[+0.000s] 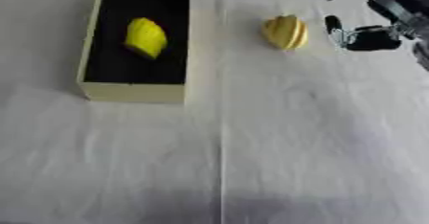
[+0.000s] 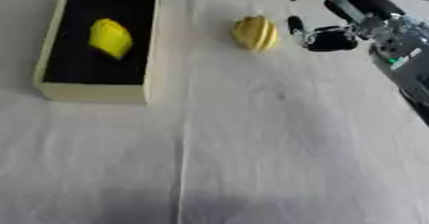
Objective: Pick up objects on the table and place them in the box.
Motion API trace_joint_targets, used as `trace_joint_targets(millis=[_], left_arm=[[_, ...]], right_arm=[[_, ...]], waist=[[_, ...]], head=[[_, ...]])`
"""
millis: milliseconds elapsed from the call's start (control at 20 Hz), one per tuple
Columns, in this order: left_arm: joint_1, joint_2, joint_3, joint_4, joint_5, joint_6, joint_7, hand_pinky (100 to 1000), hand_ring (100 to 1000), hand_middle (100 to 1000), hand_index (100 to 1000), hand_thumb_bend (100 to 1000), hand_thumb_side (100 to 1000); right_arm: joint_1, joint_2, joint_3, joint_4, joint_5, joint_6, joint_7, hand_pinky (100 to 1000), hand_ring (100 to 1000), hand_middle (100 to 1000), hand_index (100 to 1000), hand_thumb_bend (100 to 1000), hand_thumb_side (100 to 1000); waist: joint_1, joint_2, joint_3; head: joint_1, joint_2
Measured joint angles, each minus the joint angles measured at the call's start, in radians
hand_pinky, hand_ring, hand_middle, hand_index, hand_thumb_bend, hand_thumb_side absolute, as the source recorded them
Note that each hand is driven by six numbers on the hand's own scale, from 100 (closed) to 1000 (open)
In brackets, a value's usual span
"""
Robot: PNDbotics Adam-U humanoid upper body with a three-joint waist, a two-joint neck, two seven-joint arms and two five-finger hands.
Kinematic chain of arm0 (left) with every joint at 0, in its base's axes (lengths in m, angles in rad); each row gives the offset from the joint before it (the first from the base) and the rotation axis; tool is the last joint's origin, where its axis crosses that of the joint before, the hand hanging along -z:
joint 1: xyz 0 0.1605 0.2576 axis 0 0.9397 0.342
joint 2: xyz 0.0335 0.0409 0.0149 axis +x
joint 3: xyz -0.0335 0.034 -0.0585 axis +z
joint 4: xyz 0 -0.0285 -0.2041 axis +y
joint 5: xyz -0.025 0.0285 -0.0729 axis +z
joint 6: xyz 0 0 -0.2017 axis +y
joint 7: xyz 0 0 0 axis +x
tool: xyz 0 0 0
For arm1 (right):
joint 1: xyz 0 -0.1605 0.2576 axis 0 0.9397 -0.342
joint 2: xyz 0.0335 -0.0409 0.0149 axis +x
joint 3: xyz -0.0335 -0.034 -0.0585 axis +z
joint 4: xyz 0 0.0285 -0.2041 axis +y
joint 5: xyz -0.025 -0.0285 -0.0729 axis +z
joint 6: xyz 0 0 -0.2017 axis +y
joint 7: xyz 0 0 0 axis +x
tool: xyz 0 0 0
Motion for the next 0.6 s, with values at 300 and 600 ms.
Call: trace_joint_targets(millis=[300, 600], left_arm=[[-0.011, 0.000, -0.002, 0.000, -0.004, 0.001, -0.003, 766, 769, 680, 853, 100, 608], [-0.019, 0.000, -0.003, 0.000, -0.004, -0.001, -0.007, 764, 769, 680, 852, 100, 607]], right_arm=[[-0.022, 0.012, 0.000, 0.015, 0.000, -0.033, 0.040, 924, 914, 699, 909, 100, 192], [-0.044, 0.017, 0.001, 0.033, 0.001, -0.038, 0.052, 926, 915, 689, 910, 100, 262]], waist=[[-0.010, 0.021, 0.013], [-0.026, 0.036, 0.035]], head=[[-0.018, -0.024], [-0.033, -0.037]])
